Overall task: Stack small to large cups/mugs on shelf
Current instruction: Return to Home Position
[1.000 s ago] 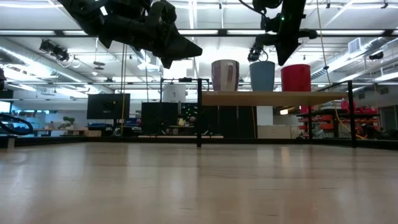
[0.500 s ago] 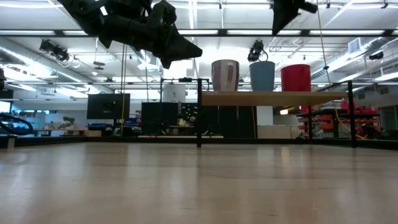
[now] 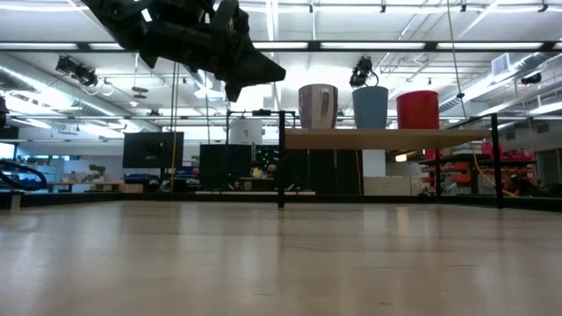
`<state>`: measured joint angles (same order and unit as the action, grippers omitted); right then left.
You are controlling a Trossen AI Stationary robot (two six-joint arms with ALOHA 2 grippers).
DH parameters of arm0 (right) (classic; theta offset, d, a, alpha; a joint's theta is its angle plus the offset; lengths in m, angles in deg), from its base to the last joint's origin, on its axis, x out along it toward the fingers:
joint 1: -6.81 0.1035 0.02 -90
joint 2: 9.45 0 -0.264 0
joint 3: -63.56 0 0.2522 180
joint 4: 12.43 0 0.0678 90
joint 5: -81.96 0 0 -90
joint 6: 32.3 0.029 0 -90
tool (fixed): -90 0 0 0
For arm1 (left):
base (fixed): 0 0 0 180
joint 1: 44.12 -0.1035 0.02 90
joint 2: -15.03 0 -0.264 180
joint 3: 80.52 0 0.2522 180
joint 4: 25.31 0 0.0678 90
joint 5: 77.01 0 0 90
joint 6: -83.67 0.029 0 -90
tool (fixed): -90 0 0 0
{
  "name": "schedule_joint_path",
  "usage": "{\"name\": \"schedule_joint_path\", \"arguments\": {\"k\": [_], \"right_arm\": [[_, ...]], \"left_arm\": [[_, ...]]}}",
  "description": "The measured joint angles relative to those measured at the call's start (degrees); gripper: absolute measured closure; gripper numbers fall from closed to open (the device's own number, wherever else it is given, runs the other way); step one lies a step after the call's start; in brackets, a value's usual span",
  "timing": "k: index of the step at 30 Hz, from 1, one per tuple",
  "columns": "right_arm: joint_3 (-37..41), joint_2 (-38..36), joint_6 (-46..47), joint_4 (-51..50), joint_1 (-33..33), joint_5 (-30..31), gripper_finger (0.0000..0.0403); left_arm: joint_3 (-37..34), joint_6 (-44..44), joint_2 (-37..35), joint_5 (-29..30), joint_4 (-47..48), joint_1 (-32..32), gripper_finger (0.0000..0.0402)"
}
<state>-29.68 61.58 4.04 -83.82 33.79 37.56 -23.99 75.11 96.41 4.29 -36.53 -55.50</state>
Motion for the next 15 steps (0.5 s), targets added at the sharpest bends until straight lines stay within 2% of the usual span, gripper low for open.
{"name": "schedule_joint_path", "arguments": {"k": [4, 7, 12, 15], "right_arm": [[4.5, 0.0, -1.7, 1.0, 8.5, 4.2, 0.0392], [8.3, 0.0, 0.7, 1.4, 13.3, 5.6, 0.0392], [13.0, 0.0, 0.4, 1.0, 18.2, 3.7, 0.0392], [15.3, 0.0, 7.0, 1.2, 20.0, 1.5, 0.0392]], "left_arm": [[0.0, -0.2, 0.0, 0.0, 0.1, 0.0, 0.0363], [0.0, -0.3, 0.0, 0.0, 0.1, 0.0, 0.0366], [0.0, -1.7, 0.0, 0.0, 0.2, 0.0, 0.0372], [0.0, -3.3, 0.0, -0.1, 0.2, 0.0, 0.037]]}}
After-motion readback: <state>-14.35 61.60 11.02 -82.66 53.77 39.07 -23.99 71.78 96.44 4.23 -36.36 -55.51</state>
